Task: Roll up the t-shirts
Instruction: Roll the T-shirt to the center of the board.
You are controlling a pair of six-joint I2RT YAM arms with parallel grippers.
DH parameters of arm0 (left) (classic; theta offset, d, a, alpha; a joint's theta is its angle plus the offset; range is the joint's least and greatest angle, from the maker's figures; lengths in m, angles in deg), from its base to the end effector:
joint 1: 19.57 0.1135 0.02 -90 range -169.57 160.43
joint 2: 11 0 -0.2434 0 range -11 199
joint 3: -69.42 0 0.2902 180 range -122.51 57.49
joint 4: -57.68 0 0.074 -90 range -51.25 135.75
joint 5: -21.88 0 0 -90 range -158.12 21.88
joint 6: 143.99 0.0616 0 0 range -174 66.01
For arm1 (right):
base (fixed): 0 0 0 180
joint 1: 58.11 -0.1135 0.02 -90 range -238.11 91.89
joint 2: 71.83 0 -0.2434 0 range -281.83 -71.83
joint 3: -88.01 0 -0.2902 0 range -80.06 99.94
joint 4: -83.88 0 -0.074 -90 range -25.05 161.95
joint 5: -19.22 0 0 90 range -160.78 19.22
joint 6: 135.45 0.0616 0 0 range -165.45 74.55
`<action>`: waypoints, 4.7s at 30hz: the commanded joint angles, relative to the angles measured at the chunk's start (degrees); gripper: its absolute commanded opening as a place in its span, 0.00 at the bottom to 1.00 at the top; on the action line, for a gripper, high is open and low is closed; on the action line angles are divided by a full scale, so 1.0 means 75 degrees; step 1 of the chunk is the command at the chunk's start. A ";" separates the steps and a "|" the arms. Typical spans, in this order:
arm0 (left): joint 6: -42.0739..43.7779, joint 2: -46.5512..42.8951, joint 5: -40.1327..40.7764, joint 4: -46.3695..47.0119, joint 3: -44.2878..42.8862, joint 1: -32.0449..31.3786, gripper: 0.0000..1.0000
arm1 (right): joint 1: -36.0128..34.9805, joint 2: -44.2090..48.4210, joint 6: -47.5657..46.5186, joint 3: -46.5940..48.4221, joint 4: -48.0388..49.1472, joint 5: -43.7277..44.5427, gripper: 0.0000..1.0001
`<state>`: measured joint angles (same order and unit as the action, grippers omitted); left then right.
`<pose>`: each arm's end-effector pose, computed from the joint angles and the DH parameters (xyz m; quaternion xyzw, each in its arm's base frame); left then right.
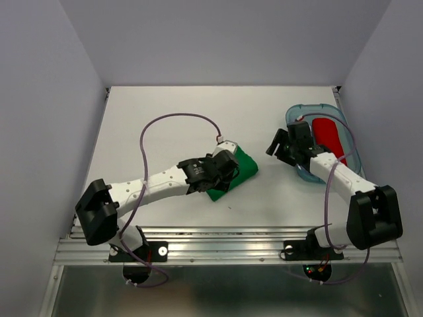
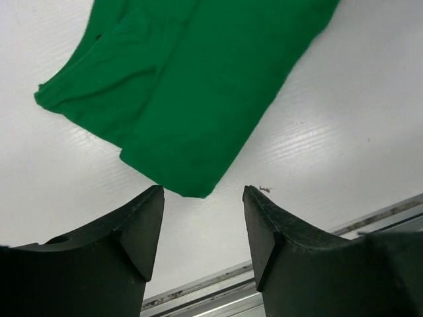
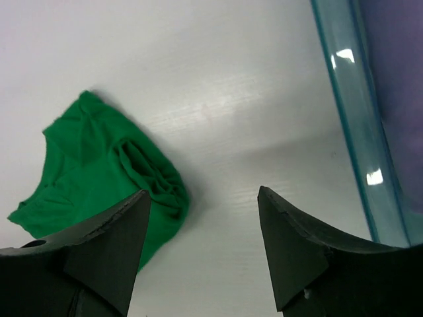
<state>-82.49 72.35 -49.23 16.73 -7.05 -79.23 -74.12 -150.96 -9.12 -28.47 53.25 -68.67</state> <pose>0.2035 -0.3082 0.2225 0.1903 0.9024 -0.1369 0.3614 0.3345 0.0936 0.1765 0.1704 0.9120 0.1490 0.3419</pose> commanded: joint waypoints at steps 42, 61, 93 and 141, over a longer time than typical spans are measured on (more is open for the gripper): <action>0.1983 0.1638 -0.3396 0.2005 0.0237 0.0863 0.00 | 0.0260 0.1175 0.0778 -0.1604 0.0452 -0.2611 0.76; 0.1678 0.1414 -0.5320 0.2650 0.0647 0.1333 0.00 | -0.0315 -0.0112 0.3124 -0.2895 0.5106 -0.3106 0.95; 0.1713 0.1541 -0.0142 0.0459 -0.0911 -0.0599 0.99 | -0.0994 -0.1531 0.2936 -0.0668 0.2857 -0.2414 0.01; 0.2381 0.2000 -0.2235 0.2286 -0.0666 0.0417 0.00 | -0.0994 -0.0876 0.2526 -0.0328 0.1861 -0.1911 0.80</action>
<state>-63.69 92.50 -52.11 28.84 -14.28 -79.97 -81.11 -161.43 10.60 -33.86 69.21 -85.28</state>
